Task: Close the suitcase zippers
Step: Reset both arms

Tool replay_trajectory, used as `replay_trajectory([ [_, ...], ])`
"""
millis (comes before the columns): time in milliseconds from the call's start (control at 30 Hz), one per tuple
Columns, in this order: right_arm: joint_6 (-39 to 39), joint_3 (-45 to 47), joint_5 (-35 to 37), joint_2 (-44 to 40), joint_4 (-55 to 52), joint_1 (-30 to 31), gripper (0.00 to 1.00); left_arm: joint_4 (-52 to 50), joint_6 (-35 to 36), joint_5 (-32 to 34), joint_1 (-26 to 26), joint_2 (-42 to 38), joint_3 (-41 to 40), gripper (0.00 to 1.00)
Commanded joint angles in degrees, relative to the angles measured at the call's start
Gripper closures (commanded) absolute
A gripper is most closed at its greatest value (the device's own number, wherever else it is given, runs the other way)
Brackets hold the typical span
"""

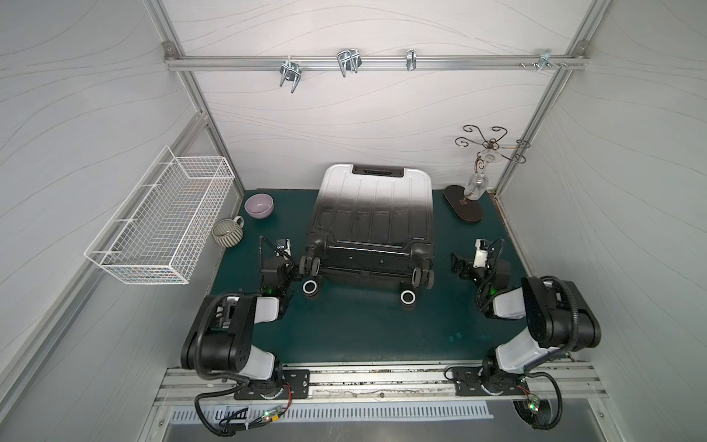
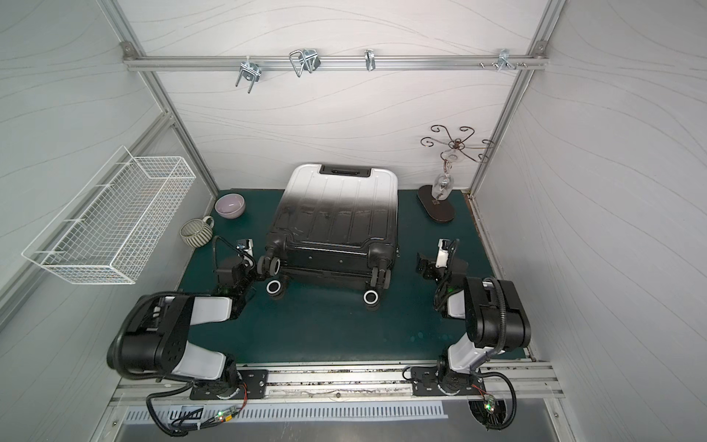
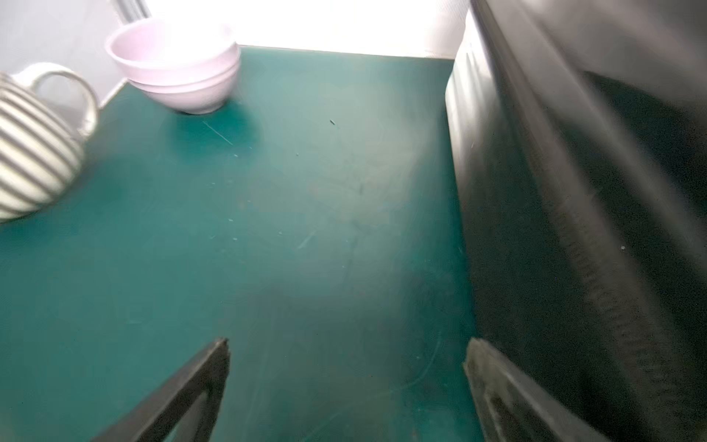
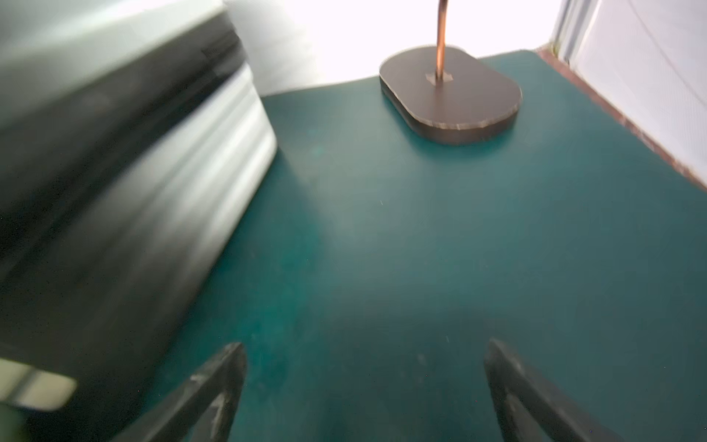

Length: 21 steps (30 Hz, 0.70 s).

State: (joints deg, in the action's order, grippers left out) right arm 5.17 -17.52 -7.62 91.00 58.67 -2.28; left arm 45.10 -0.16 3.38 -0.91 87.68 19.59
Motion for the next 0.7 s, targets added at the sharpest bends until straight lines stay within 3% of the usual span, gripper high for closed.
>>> replay_trajectory([
  [0,-0.30,-1.44,-1.82,-0.25,0.17,0.26,0.01,-3.24,-1.47,0.77,2.41,1.21,7.22,0.01],
  [67,-2.21,-5.78,-1.80,-0.13,-6.78,1.87,0.01,1.33,-2.10,-1.19,3.81,1.53,5.49,0.01],
  [133,-6.08,-8.81,5.11,-0.11,-13.49,6.14,0.01,-1.52,-2.02,-0.69,3.56,0.62,6.15,0.01],
  [667,-5.74,-8.46,4.98,-0.13,-13.06,5.95,0.01,-1.25,-1.14,1.56,2.23,1.17,6.35,0.01],
])
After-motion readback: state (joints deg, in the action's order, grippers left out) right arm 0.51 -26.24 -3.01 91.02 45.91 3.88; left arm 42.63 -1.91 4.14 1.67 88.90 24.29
